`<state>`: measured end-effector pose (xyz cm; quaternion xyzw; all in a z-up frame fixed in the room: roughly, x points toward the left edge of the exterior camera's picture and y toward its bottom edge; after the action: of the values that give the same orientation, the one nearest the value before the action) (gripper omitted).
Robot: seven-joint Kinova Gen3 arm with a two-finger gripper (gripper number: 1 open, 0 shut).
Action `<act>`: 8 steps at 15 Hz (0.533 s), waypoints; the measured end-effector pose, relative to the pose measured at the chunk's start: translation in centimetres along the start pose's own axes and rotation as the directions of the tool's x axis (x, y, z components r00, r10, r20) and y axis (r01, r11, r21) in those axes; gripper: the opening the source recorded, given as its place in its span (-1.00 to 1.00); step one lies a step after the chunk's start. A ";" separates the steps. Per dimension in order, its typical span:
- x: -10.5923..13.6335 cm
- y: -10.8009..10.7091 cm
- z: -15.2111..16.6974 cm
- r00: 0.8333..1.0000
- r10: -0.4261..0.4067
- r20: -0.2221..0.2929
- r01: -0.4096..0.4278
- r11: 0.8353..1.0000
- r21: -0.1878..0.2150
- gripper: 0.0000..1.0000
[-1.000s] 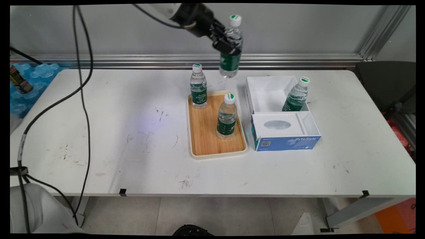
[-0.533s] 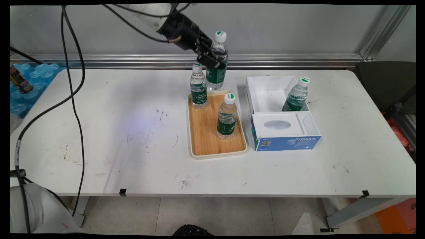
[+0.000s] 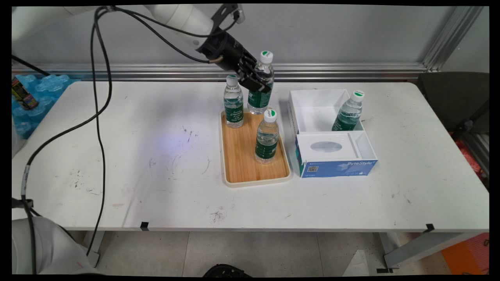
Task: Place the picked object on the tray
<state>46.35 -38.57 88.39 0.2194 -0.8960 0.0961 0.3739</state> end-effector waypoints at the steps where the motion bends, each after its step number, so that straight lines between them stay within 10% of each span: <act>1: -0.2 -0.1 0.5 1.000 0.003 0.002 -0.003 1.000 -0.003 -1.00; 8: -1.5 -0.6 3.5 0.999 0.031 0.019 -0.031 0.999 -0.019 -1.00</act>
<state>45.36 -39.78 84.85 0.2030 -0.9038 0.0915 0.3656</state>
